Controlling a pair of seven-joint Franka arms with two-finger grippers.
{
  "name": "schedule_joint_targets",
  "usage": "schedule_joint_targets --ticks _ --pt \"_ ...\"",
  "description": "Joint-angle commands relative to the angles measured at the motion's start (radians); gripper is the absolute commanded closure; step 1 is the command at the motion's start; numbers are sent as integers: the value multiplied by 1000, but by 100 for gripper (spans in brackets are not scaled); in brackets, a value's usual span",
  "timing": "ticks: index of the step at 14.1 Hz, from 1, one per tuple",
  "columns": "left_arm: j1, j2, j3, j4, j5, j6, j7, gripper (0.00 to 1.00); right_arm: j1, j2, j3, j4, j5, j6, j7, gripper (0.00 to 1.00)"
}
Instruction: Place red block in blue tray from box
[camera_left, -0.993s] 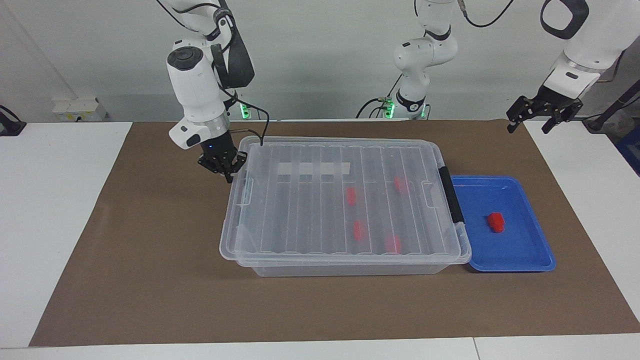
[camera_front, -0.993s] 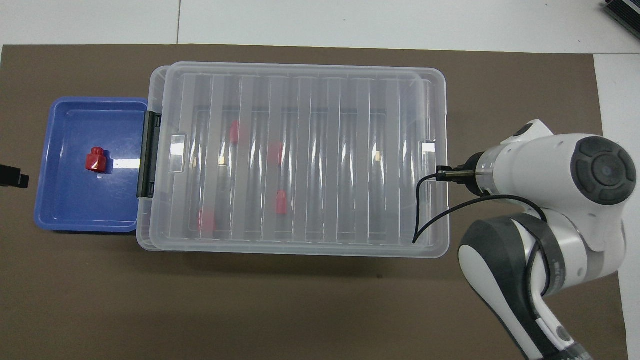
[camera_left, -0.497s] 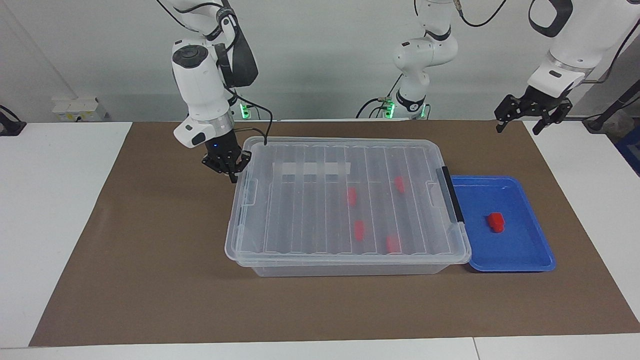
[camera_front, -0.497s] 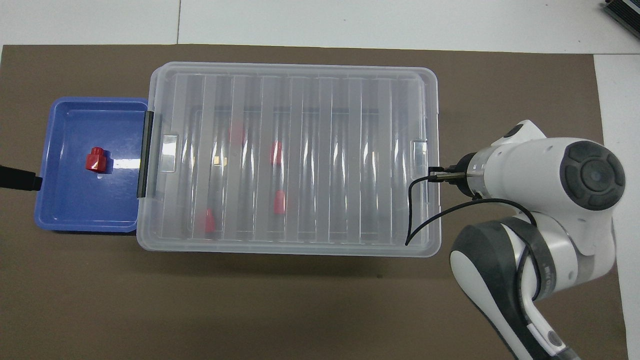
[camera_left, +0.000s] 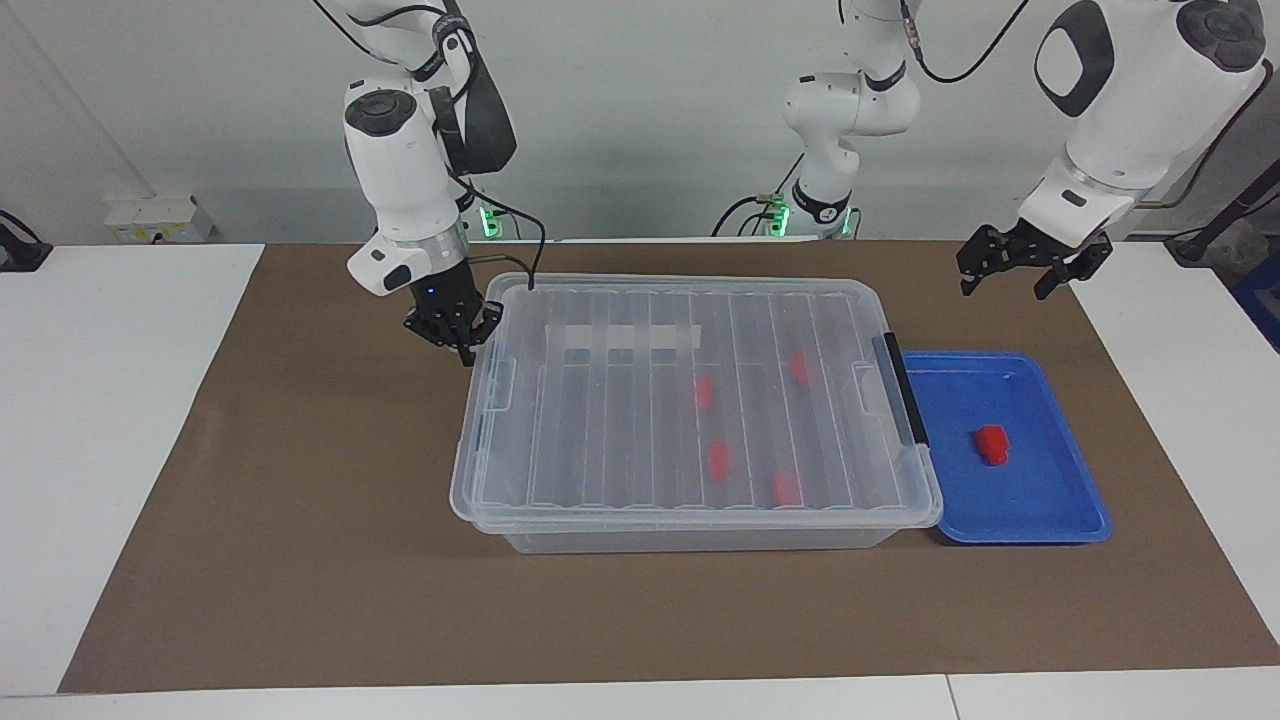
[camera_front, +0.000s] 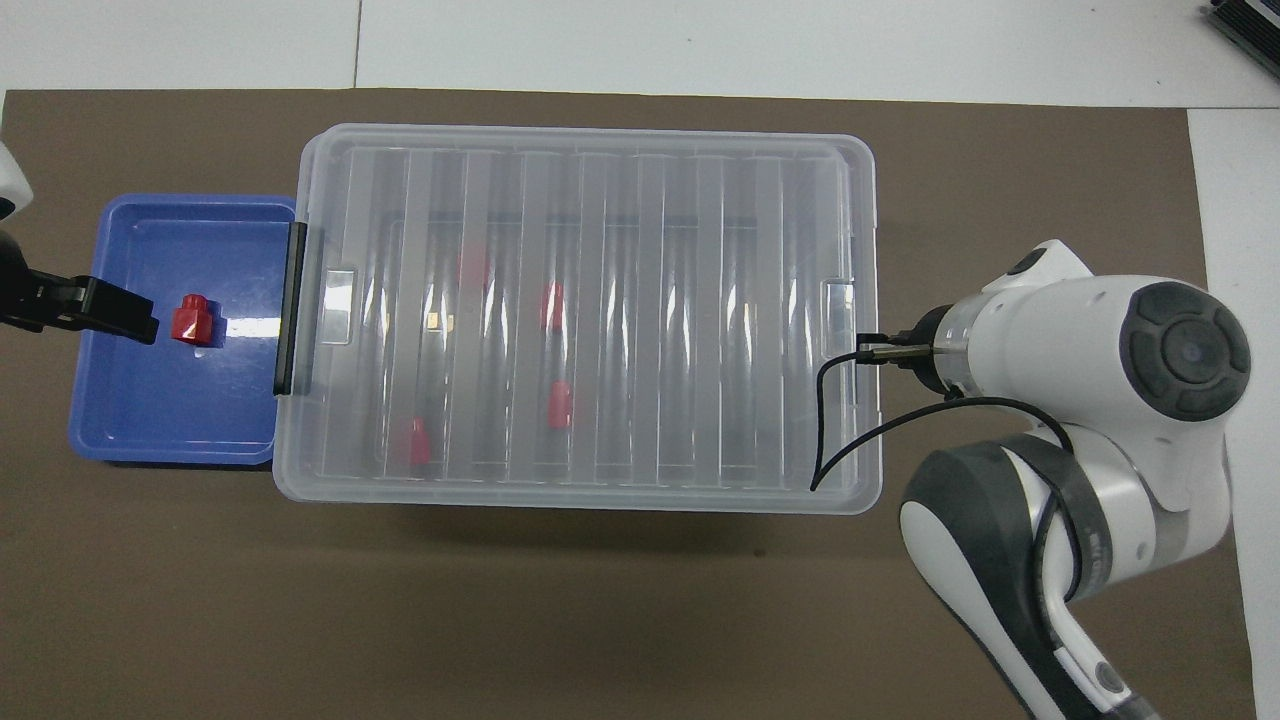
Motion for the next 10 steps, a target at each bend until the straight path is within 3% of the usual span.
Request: schedule_joint_targets --ticks 1,4,5,7,10 --pt "-7 6 7 31 -2 -25 -25 0 -14 -19 2 -2 21 10 8 100" --pt "-17 3 4 27 -1 -11 -133 0 -43 -46 -6 7 21 -58 19 96" --pt "-18 3 2 27 1 -16 -145 0 -66 -56 -4 7 21 -62 24 53" --pt "-17 0 4 27 -1 -19 -145 0 -109 -59 -6 27 21 -62 25 2" --pt "-7 -14 9 20 -1 -14 -145 0 -192 -59 -6 99 20 -159 19 1"
